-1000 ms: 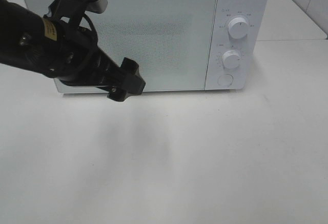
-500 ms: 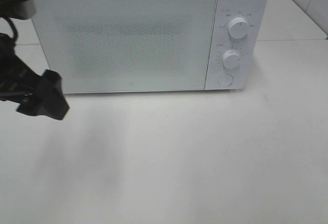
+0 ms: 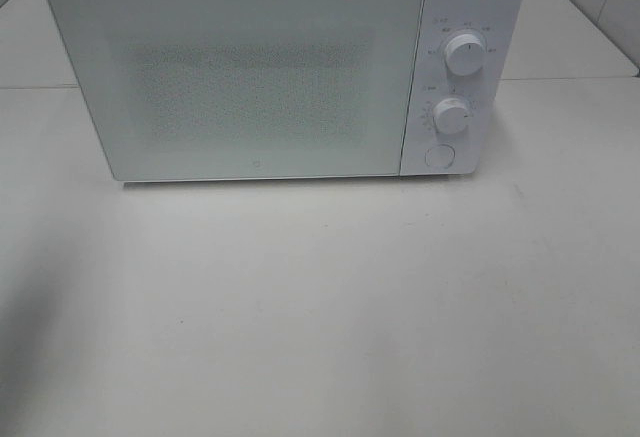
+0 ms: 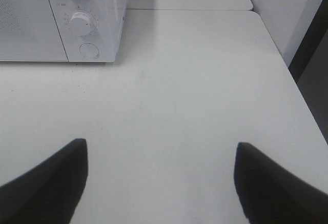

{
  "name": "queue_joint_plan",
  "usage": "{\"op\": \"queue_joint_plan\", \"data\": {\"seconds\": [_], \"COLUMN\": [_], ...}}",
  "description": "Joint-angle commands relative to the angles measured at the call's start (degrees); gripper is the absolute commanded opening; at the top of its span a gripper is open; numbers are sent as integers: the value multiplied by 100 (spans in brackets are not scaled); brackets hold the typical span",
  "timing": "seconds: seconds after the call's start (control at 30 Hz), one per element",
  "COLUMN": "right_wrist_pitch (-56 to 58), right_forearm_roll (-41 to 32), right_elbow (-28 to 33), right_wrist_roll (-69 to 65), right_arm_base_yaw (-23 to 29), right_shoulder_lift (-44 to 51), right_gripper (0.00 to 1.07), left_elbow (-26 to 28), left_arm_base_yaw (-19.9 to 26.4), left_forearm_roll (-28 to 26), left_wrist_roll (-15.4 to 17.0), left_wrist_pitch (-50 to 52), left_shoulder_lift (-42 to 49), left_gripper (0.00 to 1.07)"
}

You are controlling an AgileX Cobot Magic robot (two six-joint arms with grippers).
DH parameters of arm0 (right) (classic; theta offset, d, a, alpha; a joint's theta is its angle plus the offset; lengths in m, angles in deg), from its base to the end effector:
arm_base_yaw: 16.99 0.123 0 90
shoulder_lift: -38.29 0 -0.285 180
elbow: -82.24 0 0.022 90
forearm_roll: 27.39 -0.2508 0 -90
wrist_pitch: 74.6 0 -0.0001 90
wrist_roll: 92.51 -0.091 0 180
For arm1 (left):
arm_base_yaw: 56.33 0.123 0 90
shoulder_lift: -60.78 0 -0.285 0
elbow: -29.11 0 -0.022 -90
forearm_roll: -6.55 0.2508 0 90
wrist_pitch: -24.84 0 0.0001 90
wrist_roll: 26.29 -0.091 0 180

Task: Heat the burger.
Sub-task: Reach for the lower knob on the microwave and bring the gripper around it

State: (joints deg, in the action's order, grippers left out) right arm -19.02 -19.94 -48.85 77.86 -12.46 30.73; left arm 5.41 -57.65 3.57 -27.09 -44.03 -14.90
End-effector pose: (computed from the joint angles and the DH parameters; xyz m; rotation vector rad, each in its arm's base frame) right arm -0.0009 -0.0098 0.2836 0.0855 1.9475 0.0100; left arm 0.1988 -0.0090 0.2910 0.0341 2.9356 -0.0754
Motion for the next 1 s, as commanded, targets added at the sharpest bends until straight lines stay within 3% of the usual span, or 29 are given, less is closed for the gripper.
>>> {"op": "queue_joint_plan", "data": {"seconds": [0.03,0.2,0.4,0.77,1.0], "right_wrist_pitch": [-40,-40,-40,-40,-40], "right_forearm_roll": [23,23,23,23,23], "right_elbow": [6,6,6,6,6], "right_wrist_roll": [-46,-46,-46,-46,-46], "right_arm_base_yaw": [-29,-29,-29,-29,-29], "right_shoulder_lift": [160,160,160,160,160], "right_gripper": [75,75,75,75,75], "left_elbow": [-69,-413,-1180,-2177,-2275], "left_arm_base_yaw": [172,172,172,172,172], "left_forearm_roll": [-23,29,138,298,264], "left_wrist_roll": [-23,-40,-309,-264,-264], "left_wrist_pitch": [-384,-275,115,372,911], "left_shoulder_lift": [613,1421,2888,4830,5563], "left_gripper": [98,98,98,98,98]}}
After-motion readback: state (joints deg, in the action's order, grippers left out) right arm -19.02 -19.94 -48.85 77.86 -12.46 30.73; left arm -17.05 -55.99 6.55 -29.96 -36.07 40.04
